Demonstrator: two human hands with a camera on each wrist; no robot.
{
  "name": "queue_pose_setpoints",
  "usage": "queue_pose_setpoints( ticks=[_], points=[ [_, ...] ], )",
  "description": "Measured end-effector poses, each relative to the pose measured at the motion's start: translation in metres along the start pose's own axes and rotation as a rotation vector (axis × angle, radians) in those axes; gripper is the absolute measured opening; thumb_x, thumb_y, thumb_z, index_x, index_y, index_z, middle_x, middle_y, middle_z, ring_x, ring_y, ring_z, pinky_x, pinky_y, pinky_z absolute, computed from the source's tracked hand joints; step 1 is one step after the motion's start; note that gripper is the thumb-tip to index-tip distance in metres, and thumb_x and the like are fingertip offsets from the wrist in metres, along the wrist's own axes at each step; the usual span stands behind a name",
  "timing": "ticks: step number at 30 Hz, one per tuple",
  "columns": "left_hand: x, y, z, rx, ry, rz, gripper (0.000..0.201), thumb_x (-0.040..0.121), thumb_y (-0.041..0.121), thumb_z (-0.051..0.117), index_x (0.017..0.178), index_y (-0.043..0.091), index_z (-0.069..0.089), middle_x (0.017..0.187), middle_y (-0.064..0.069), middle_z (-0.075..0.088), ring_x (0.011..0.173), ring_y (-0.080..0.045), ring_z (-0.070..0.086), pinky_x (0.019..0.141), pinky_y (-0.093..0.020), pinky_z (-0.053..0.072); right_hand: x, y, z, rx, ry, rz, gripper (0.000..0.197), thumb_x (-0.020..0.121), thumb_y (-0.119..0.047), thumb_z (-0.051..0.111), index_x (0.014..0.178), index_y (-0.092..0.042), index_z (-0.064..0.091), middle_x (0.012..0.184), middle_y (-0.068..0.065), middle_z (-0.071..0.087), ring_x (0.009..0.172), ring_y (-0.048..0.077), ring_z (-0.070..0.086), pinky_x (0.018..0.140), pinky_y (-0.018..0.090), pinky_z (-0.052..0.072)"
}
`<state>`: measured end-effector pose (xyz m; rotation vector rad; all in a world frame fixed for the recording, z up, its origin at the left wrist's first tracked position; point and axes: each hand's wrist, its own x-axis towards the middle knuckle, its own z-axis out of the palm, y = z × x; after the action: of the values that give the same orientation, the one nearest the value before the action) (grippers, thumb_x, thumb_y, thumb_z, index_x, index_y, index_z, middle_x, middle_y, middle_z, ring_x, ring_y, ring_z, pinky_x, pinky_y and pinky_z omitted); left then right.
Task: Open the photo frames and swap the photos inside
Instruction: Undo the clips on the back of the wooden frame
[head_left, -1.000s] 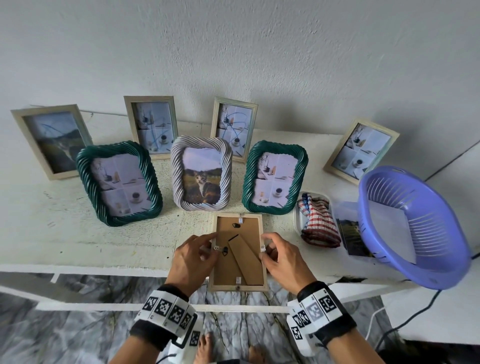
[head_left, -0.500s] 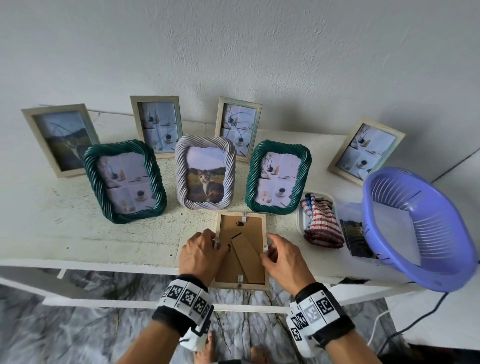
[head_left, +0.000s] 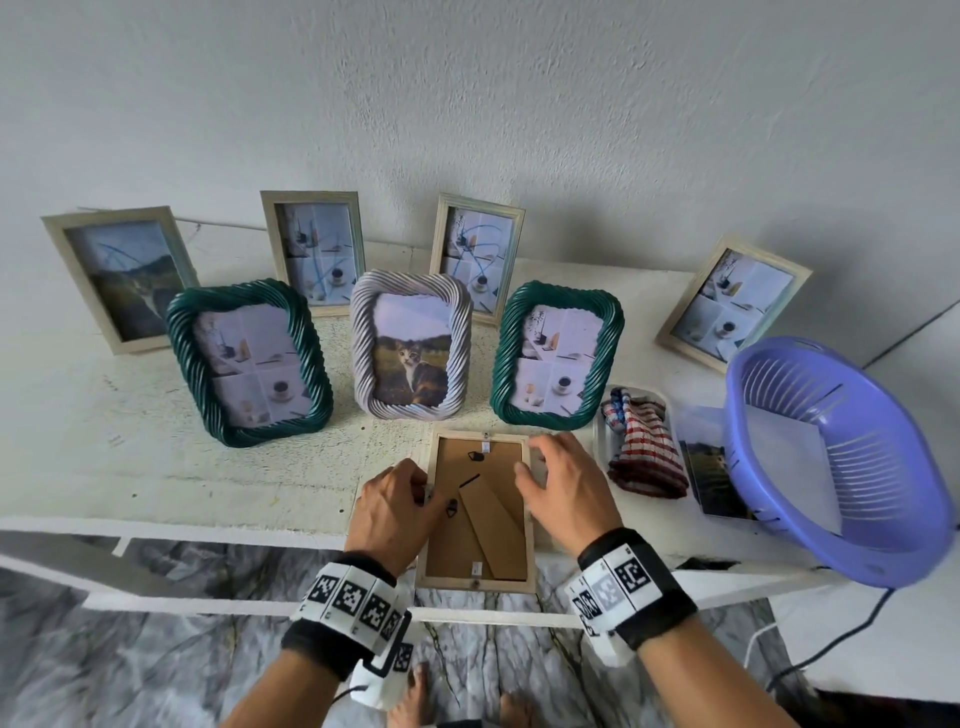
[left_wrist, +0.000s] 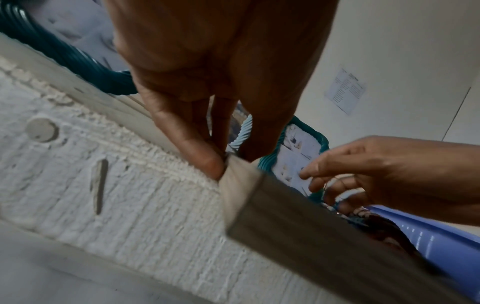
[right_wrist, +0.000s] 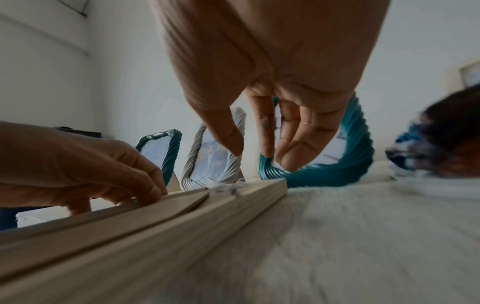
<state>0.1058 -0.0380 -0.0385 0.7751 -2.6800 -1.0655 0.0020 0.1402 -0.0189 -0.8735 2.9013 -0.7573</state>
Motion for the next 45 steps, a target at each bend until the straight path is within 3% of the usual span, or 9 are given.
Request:
queue_pose_setpoints(
  ticks=[10,19,24,27,29,33,37,41,45],
  points=[
    [0.001,-0.004,-0.003,-0.064,-0.012,-0.034,0.011,0.083,0.027,0.068,0.082,0.017,0.067,0.078,0.001,0.07,0.077,-0.02,0.065,0.074,-0.03,0.052,0.041,-0.022,0.016,-0.238,-0.203,0.001,0.036,0.092,-0.047,0.054,0.105,-0.014,0.058,0.117,0.006,0.053,0.107,0.024,0.05,0.082,0.037,0.049],
    [0.004,-0.007,-0.004,-0.076,-0.033,-0.032,0.012,0.083,0.025,0.068,0.083,0.013,0.068,0.074,0.001,0.069,0.075,-0.021,0.065,0.072,-0.036,0.056,0.046,-0.03,0.015,-0.288,-0.214,-0.028,0.024,0.092,-0.027,0.056,0.1,-0.005,0.061,0.114,0.01,0.055,0.103,0.027,0.053,0.083,0.032,0.038],
    [0.003,-0.008,-0.003,-0.068,-0.014,-0.004,0.011,0.083,0.025,0.068,0.081,0.014,0.067,0.071,0.002,0.068,0.073,-0.02,0.065,0.071,-0.031,0.053,0.05,-0.027,0.025,-0.387,-0.274,-0.066,0.013,0.077,-0.014,0.07,0.084,-0.005,0.064,0.095,0.014,0.06,0.083,0.03,0.06,0.073,0.038,0.047],
    [0.003,-0.008,-0.003,-0.077,-0.011,0.004,0.011,0.083,0.024,0.068,0.081,0.014,0.067,0.07,0.002,0.068,0.071,-0.02,0.064,0.07,-0.03,0.053,0.053,-0.021,0.018,-0.464,-0.309,-0.138,0.03,0.049,-0.01,0.087,0.059,-0.013,0.06,0.065,0.005,0.057,0.049,0.019,0.055,0.046,0.023,0.041],
    [0.003,-0.009,-0.003,-0.069,-0.004,0.014,0.01,0.083,0.024,0.068,0.08,0.014,0.066,0.069,0.003,0.067,0.07,-0.019,0.063,0.068,-0.028,0.051,0.052,-0.023,0.007,-0.463,-0.245,-0.229,0.035,0.04,-0.003,0.089,0.054,-0.013,0.058,0.057,0.003,0.055,0.041,0.015,0.051,0.045,0.017,0.03],
    [0.003,-0.009,-0.001,-0.078,-0.004,0.018,0.01,0.083,0.023,0.069,0.081,0.014,0.066,0.071,0.002,0.068,0.071,-0.02,0.065,0.07,-0.03,0.053,0.049,-0.028,-0.004,-0.498,-0.313,-0.213,0.013,0.073,0.006,0.067,0.077,-0.006,0.066,0.081,0.01,0.064,0.063,0.022,0.061,0.054,0.025,0.036],
    [0.003,-0.009,-0.002,-0.079,0.003,0.002,0.01,0.083,0.023,0.068,0.081,0.014,0.066,0.072,0.001,0.07,0.073,-0.021,0.066,0.072,-0.03,0.053,0.045,-0.024,0.003,-0.401,-0.232,-0.151,0.015,0.071,-0.002,0.075,0.07,-0.011,0.063,0.07,0.005,0.059,0.054,0.019,0.056,0.048,0.022,0.033],
    [0.002,-0.007,-0.001,-0.106,0.007,-0.033,0.01,0.083,0.023,0.067,0.083,0.013,0.067,0.072,0.001,0.072,0.069,-0.019,0.068,0.072,-0.03,0.055,0.026,-0.019,0.001,-0.237,-0.139,-0.191,0.015,0.094,-0.015,0.053,0.105,-0.011,0.062,0.096,0.006,0.057,0.081,0.02,0.055,0.064,0.032,0.05],
    [0.001,-0.008,0.0,-0.128,0.023,-0.046,0.012,0.084,0.024,0.067,0.085,0.013,0.065,0.075,0.0,0.072,0.066,-0.02,0.067,0.067,-0.033,0.058,-0.028,-0.03,-0.005,-0.146,-0.115,-0.218,0.013,0.092,-0.027,0.055,0.088,-0.015,0.061,0.087,-0.005,0.048,0.072,0.008,0.046,0.055,0.016,0.042]
  ],
)
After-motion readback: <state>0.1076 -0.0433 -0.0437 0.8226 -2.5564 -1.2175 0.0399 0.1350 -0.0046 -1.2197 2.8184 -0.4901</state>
